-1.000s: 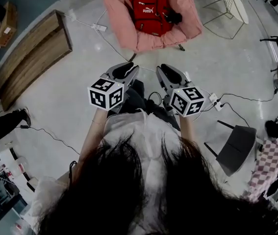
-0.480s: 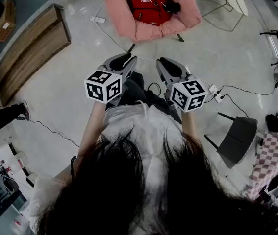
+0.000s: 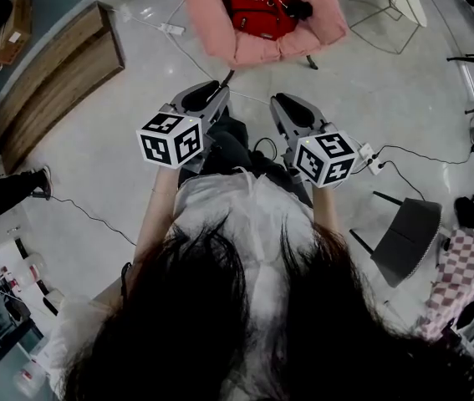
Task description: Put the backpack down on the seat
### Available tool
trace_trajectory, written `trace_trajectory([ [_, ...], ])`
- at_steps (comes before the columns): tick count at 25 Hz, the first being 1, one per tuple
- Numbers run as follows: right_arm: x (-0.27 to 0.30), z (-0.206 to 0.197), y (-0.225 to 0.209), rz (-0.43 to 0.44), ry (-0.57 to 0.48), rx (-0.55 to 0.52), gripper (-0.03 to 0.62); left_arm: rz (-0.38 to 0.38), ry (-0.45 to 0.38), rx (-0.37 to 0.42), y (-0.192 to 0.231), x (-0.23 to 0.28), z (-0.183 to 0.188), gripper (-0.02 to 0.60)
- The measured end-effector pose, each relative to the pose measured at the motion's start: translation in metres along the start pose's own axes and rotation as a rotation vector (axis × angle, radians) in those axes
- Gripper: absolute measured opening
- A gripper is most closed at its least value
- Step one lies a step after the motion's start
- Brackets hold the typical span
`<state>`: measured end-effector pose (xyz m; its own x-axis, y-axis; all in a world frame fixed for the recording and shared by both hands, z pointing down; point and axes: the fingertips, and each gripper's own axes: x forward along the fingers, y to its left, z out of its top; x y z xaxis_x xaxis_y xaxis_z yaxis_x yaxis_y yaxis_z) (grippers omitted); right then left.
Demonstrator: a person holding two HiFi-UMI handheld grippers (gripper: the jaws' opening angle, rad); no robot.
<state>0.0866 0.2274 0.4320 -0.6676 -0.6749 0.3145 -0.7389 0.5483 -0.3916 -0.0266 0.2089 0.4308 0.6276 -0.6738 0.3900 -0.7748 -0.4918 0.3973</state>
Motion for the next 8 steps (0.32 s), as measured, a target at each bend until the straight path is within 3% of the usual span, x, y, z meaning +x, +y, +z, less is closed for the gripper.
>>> trace_trajectory([
  [8,-0.003,-0.004,-0.005,-0.013,0.002,0.003,0.063,0.046,-0.036,-0.016,0.018,-0.008,0.008,0.106],
])
